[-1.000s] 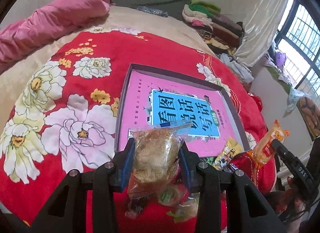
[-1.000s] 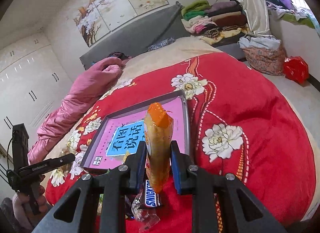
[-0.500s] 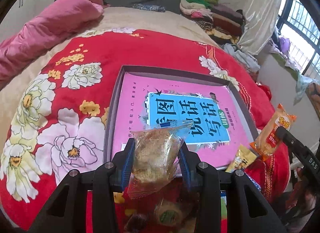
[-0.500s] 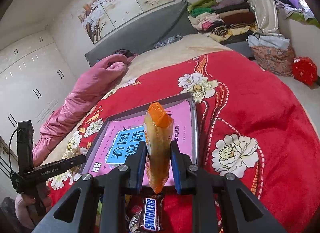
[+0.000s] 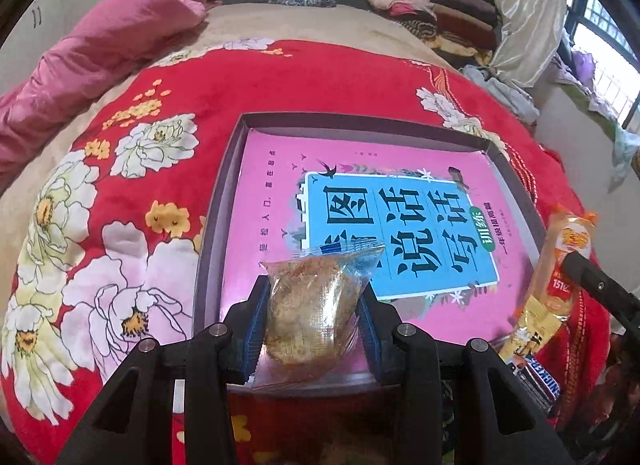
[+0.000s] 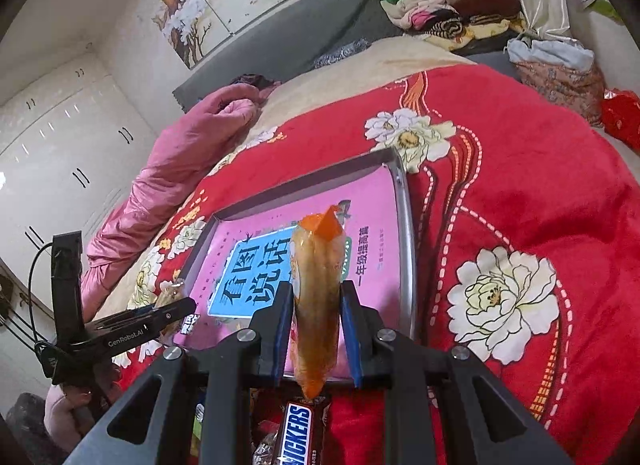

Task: Organize snacks
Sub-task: 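Lift and carry both held snacks over the pink tray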

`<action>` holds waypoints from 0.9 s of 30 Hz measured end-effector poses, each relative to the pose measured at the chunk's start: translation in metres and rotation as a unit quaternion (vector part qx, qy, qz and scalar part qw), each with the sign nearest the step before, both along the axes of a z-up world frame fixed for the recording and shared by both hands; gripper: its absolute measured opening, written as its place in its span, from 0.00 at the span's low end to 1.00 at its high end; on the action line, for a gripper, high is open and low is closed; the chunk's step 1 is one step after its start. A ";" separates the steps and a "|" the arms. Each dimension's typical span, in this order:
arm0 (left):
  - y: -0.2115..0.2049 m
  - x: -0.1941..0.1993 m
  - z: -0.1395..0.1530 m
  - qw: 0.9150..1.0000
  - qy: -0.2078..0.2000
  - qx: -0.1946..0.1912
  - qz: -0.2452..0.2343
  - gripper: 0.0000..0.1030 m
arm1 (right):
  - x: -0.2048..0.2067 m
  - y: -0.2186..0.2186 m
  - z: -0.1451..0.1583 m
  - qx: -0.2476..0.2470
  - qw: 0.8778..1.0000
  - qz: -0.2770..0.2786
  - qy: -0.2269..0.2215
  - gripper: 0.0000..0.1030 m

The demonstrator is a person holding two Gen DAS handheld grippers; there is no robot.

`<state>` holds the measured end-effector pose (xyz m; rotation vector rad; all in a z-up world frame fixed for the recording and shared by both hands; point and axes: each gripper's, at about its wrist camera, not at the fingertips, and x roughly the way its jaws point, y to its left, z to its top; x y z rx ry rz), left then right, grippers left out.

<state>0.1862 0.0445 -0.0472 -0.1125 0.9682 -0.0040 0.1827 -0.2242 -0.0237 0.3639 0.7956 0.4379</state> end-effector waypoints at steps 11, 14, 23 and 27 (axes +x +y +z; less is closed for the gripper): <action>-0.009 0.008 -0.007 1.000 0.006 0.018 -0.003 0.42 | 0.011 0.004 -0.007 -0.034 0.999 -0.009 0.003 0.24; -0.011 0.007 -0.009 1.000 0.009 0.021 -0.005 0.42 | 0.014 0.003 -0.010 -0.043 0.999 -0.014 0.007 0.24; -0.012 0.008 -0.012 1.000 0.016 0.024 -0.005 0.42 | 0.015 0.001 -0.015 -0.046 0.999 -0.016 0.018 0.24; -0.011 0.007 -0.013 0.999 0.019 0.027 -0.002 0.43 | 0.013 0.004 -0.015 -0.047 0.999 -0.014 0.023 0.24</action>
